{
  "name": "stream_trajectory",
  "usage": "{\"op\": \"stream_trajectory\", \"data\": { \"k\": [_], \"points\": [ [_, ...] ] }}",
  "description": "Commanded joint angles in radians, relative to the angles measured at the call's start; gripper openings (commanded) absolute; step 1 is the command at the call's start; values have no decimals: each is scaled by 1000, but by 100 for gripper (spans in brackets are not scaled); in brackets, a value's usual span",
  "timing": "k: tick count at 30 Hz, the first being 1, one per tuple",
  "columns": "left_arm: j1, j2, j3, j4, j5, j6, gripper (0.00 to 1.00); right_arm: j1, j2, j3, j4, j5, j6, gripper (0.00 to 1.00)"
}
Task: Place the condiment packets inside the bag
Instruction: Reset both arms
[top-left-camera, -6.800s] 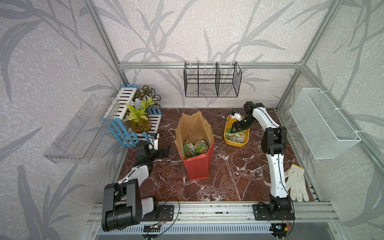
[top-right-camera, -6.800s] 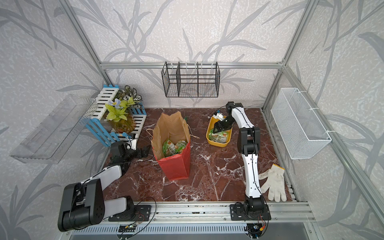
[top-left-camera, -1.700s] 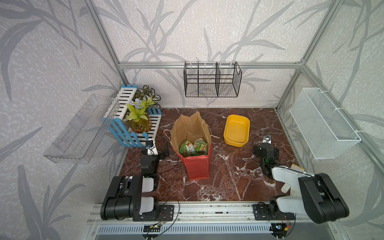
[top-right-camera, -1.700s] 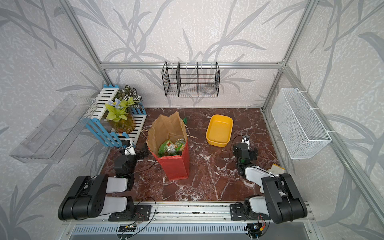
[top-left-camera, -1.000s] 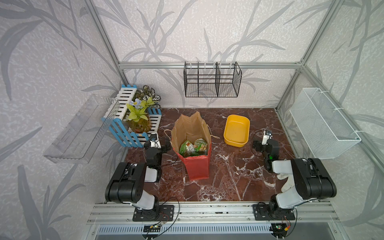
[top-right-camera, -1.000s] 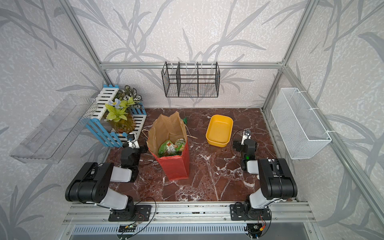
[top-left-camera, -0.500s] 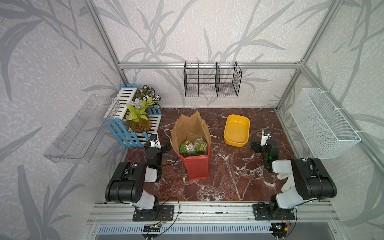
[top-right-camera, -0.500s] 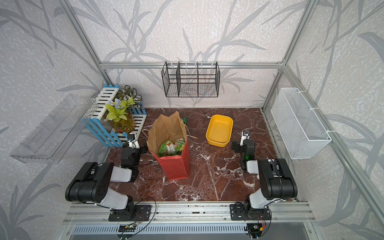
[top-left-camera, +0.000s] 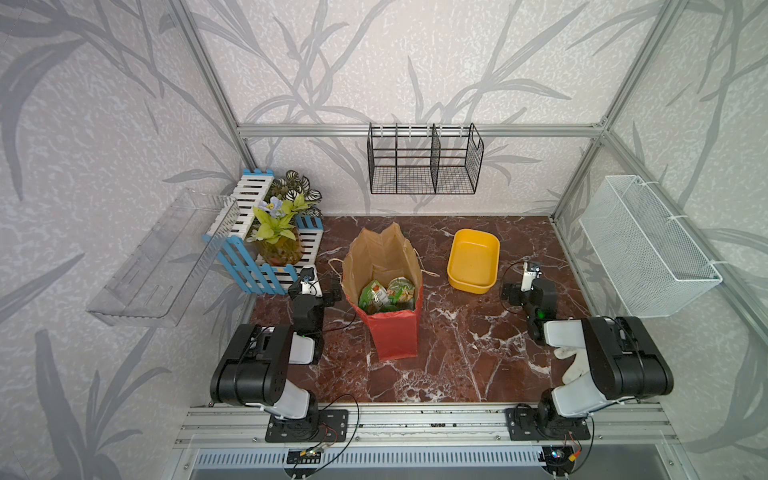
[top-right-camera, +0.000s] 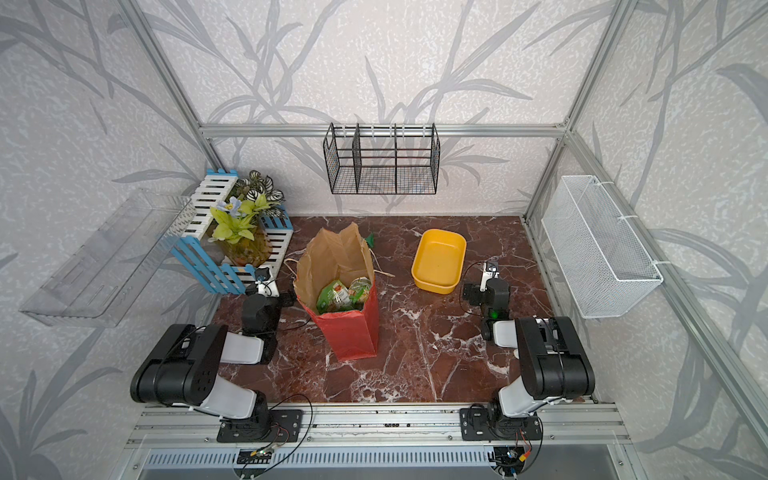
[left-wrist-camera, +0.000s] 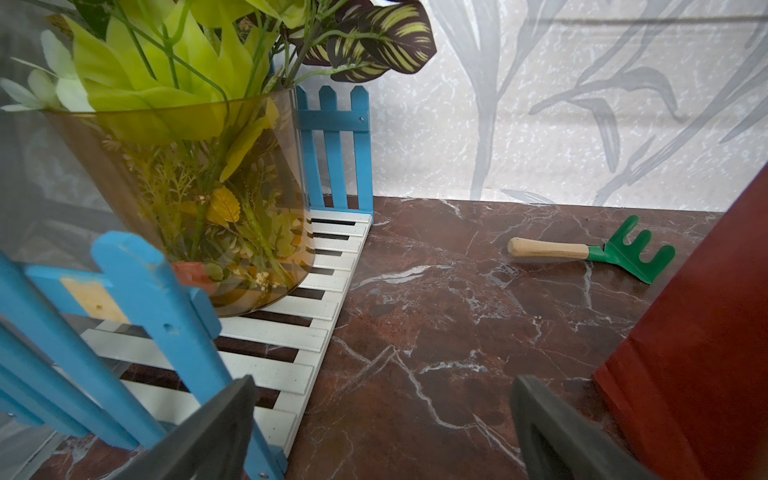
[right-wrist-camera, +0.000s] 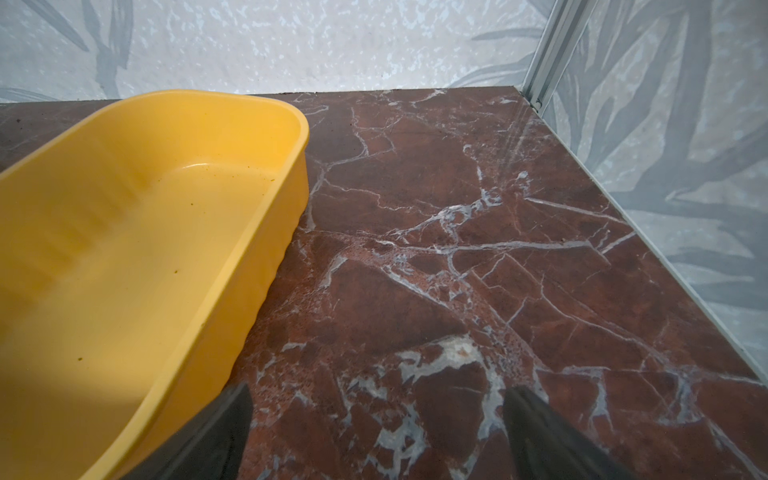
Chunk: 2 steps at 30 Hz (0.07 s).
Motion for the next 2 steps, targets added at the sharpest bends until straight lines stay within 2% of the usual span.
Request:
{"op": "stream_trajectory", "data": {
  "k": [1, 2],
  "points": [
    [-5, -2, 5, -4, -5, 11, 100, -3, -20, 17, -2, -8, 5, 99],
    [-5, -2, 5, -3, -5, 11, 100, -4, -20, 17, -2, -8, 5, 99]
  ]
}}
